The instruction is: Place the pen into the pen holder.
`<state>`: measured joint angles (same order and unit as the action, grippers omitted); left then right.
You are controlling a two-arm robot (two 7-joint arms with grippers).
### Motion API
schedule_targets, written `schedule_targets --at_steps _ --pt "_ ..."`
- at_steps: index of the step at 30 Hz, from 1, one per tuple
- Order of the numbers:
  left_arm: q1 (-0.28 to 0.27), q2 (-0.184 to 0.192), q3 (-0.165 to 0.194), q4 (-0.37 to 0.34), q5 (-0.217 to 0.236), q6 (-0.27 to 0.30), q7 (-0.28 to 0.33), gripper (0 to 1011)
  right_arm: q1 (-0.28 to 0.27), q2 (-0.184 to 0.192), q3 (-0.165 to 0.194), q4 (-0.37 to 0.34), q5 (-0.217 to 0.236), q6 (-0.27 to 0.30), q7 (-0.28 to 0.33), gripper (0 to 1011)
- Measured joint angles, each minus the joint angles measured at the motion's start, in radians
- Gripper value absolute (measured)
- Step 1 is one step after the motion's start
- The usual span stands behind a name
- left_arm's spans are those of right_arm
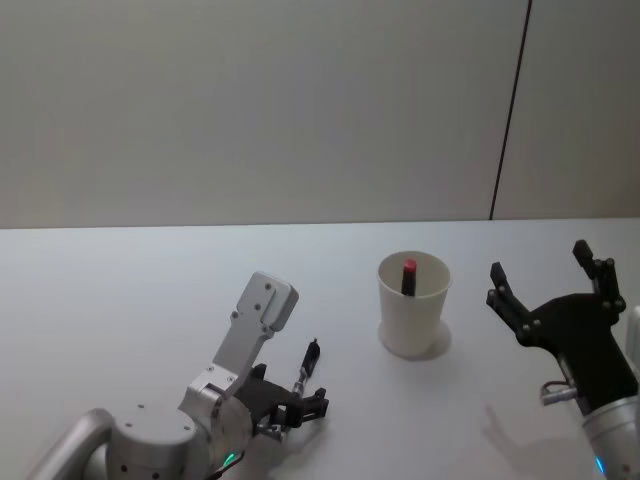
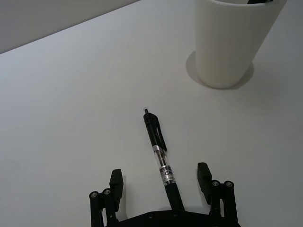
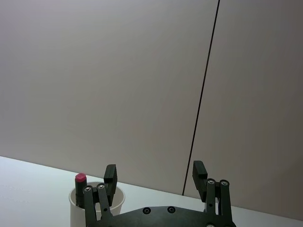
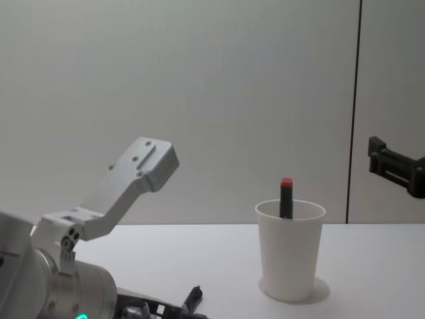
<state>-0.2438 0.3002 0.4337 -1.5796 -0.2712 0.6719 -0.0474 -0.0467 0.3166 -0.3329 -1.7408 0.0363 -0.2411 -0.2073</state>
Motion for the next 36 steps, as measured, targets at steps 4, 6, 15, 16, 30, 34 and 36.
schedule_targets --at_steps 4,6,15,16,30,34,36 --pt "0.001 -0.004 0.001 0.007 0.003 0.0 -0.002 1004 0.0 0.0 0.0 0.0 0.0 0.0 0.0 1002" --pt "0.002 -0.005 0.001 0.009 0.003 -0.001 -0.003 1003 0.0 0.0 0.0 0.0 0.0 0.0 0.0 1002" --pt "0.005 -0.012 0.001 0.018 -0.001 -0.009 -0.004 818 0.0 0.0 0.0 0.0 0.0 0.0 0.0 1002" --pt "0.005 -0.014 0.001 0.019 -0.002 -0.011 -0.004 767 0.0 0.0 0.0 0.0 0.0 0.0 0.0 1002" --pt "0.006 -0.025 -0.002 0.032 -0.007 -0.015 0.006 411 0.0 0.0 0.0 0.0 0.0 0.0 0.0 1002" --pt "0.006 -0.028 -0.003 0.035 -0.005 -0.014 0.009 378 0.0 0.0 0.0 0.0 0.0 0.0 0.0 1002" --pt "0.006 -0.029 -0.003 0.037 -0.003 -0.013 0.009 361 0.0 0.0 0.0 0.0 0.0 0.0 0.0 1002"
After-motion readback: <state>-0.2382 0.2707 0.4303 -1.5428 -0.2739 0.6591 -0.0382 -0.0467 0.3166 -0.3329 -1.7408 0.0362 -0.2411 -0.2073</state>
